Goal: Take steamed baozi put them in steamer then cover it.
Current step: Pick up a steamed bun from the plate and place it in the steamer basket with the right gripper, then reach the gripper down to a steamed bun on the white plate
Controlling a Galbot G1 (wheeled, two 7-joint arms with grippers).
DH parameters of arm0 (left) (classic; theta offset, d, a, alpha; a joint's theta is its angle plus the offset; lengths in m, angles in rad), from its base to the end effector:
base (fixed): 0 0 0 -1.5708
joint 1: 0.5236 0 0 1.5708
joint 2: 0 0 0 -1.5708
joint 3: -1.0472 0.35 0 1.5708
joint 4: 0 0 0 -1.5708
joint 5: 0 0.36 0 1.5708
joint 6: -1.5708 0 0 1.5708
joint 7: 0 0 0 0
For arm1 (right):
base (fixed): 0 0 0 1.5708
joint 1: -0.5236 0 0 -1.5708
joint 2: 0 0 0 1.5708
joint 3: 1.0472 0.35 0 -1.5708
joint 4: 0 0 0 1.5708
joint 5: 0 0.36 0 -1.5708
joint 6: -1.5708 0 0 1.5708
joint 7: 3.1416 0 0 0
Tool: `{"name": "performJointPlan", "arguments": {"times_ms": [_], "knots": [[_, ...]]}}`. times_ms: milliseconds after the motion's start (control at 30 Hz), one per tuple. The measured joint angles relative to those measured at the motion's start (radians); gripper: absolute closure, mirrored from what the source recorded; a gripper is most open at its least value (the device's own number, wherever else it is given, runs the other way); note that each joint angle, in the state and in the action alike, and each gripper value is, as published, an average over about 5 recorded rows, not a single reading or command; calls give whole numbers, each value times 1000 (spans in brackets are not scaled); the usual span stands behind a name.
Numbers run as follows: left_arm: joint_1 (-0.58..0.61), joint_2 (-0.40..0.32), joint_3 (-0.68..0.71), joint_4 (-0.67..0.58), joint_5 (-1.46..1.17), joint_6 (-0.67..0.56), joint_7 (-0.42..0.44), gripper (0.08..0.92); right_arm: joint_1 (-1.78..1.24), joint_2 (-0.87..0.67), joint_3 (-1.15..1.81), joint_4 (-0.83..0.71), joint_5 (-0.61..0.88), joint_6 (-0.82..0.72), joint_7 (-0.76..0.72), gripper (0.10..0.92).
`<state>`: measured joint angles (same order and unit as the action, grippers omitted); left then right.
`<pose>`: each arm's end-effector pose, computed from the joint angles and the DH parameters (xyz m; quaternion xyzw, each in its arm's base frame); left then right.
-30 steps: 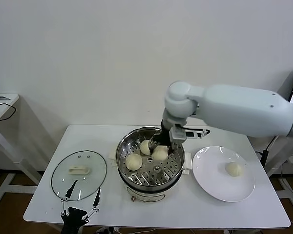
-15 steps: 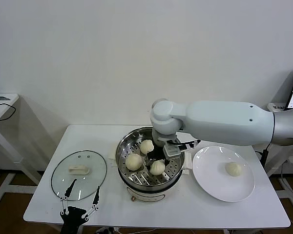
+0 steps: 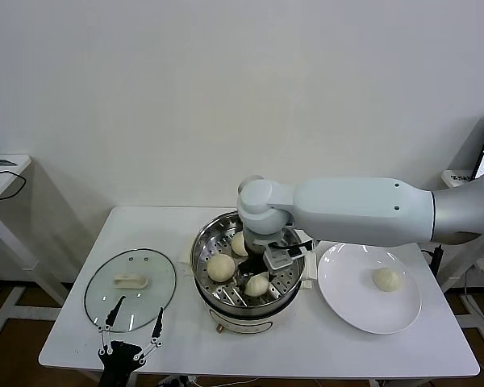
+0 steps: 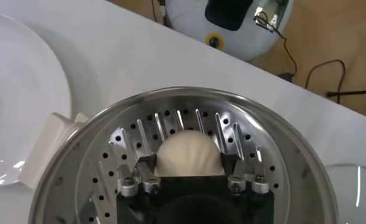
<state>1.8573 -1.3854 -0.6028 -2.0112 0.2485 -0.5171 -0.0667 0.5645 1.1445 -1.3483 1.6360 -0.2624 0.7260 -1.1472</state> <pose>0.0873 0.0615 -0.3650 0.0662 0.9746 0.1974 0.0825 0.4432 0.1773 -0.0885 -0.6904 -0.1310 -0.6955 0.1500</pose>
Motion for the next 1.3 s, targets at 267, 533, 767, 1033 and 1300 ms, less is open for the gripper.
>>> {"name": "performJointPlan", "arguments": {"times_ms": [267, 533, 767, 1033, 1300], "knots": [[-5, -2, 0, 2, -1, -2, -3, 177, 12, -10, 12, 8, 8, -3, -9, 204], [-7, -1, 4, 5, -1, -2, -4, 177, 26, -72, 80, -15, 71, -57, -37, 203], [-3, 1, 8, 5, 2, -3, -4, 177, 52, -194, 137, -100, 253, -264, -64, 203], [2, 10, 13, -1, 5, -4, -4, 177, 46, -348, 171, -289, 427, -540, -100, 203], [2, 7, 19, -5, 9, -2, -4, 177, -46, -457, 203, -462, 446, -667, -105, 203]]}}
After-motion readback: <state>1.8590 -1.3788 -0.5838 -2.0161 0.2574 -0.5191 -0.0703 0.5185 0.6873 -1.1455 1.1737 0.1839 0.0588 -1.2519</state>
